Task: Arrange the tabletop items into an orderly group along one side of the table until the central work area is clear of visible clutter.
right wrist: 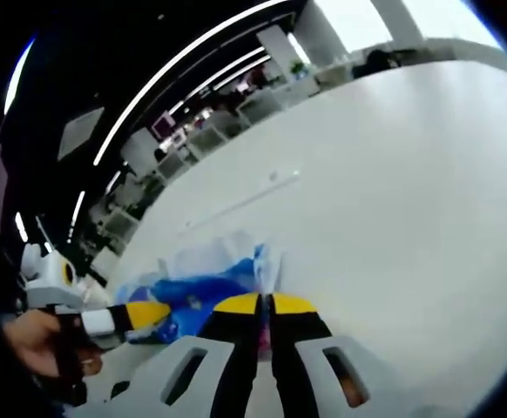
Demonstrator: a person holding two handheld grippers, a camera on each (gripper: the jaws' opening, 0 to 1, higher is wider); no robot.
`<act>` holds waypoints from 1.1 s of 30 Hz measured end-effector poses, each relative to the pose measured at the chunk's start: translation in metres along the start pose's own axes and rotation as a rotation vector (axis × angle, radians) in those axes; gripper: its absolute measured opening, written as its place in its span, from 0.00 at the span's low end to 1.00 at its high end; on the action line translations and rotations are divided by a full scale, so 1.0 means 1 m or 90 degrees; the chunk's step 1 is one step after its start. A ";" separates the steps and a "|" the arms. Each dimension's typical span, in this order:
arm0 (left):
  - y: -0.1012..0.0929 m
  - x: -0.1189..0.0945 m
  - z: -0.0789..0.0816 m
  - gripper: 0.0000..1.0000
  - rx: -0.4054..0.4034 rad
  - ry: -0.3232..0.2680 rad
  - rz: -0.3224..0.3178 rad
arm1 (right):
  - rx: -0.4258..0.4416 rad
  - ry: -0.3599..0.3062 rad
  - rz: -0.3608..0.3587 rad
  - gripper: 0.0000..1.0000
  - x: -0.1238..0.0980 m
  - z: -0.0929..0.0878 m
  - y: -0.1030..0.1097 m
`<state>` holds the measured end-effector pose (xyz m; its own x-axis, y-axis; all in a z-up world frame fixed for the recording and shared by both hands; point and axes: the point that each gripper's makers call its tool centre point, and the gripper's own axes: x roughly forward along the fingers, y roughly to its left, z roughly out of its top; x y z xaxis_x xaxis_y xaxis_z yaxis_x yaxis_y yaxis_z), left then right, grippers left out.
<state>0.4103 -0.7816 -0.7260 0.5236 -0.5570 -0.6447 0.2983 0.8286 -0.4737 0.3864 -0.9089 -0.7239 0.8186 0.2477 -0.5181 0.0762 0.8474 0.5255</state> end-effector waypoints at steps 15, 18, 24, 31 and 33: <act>0.000 -0.001 0.003 0.06 0.044 -0.001 0.014 | -0.010 0.019 0.003 0.02 0.007 -0.009 0.001; 0.001 -0.001 0.004 0.07 0.049 0.000 0.016 | -0.013 0.021 0.005 0.02 0.007 -0.008 0.003; 0.001 -0.004 0.005 0.11 0.088 0.009 0.020 | -0.009 0.016 0.010 0.02 0.010 -0.007 0.006; 0.003 -0.006 0.007 0.12 0.091 0.011 0.023 | -0.005 0.017 0.008 0.03 0.009 -0.012 0.006; 0.003 -0.008 0.007 0.12 0.098 0.012 0.026 | -0.009 0.017 0.008 0.03 0.008 -0.013 0.007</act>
<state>0.4124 -0.7742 -0.7184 0.5234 -0.5224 -0.6732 0.3964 0.8486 -0.3503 0.3865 -0.8951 -0.7336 0.8037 0.2704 -0.5300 0.0582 0.8508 0.5223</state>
